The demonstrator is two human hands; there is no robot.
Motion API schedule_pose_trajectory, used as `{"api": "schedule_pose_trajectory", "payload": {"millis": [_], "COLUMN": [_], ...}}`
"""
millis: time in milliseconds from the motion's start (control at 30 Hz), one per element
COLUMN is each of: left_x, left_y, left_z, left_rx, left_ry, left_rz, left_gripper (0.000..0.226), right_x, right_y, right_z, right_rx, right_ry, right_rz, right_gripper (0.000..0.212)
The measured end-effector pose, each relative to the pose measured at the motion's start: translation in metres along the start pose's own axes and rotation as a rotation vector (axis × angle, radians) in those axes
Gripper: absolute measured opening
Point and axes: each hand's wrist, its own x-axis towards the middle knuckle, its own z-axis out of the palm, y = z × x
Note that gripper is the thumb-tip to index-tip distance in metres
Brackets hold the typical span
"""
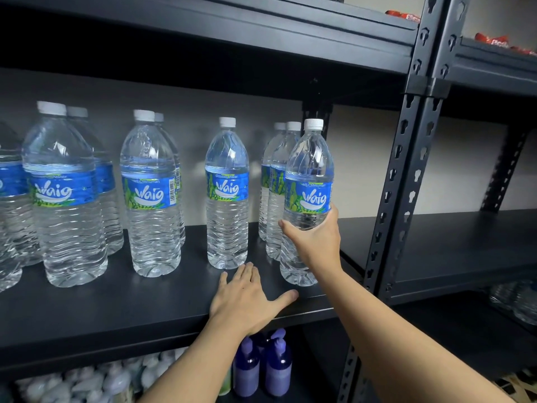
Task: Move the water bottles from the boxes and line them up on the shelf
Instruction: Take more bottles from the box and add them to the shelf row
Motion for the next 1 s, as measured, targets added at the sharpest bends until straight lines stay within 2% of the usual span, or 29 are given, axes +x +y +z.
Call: {"api": "schedule_pose_trajectory", "payload": {"millis": [300,533,633,767,867,900,933,1000], "left_x": [0.001,0.0,-0.005,-0.025,-0.063,-0.081,-0.104,-0.156], "left_y": [0.0,-0.001,-0.004,-0.02,-0.054,-0.069,-0.087,-0.125], "left_z": [0.001,0.002,0.001,-0.007,-0.018,-0.024,-0.031,-0.046], "left_rx": [-0.024,-0.057,-0.103,-0.344,-0.579,-0.603,-0.601,-0.566], "left_ry": [0.014,0.06,0.098,0.151,0.243,0.296,0.352,0.433], "left_rz": [0.007,0.037,0.078,0.085,0.078,0.065,0.039,-0.056], "left_gripper": [0.124,0.116,0.102,0.061,0.033,0.029,0.027,0.024], "right_x": [-0.001,-0.003,-0.005,-0.033,-0.078,-0.097,-0.117,-0.158], "right_y": [0.0,-0.002,-0.003,-0.017,-0.039,-0.046,-0.055,-0.073], "right_z": [0.0,-0.003,-0.007,-0.017,-0.021,-0.016,-0.01,0.007], "right_rx": [0.01,0.017,-0.011,-0.148,-0.123,-0.086,-0.047,0.003], "right_ry": [-0.014,-0.05,-0.074,-0.019,0.153,0.14,0.059,-0.234], "right_rz": [0.013,0.032,0.054,0.189,0.166,0.132,0.111,0.094], "right_gripper": [0.089,0.092,0.098,0.12,0.096,0.084,0.071,0.049]}}
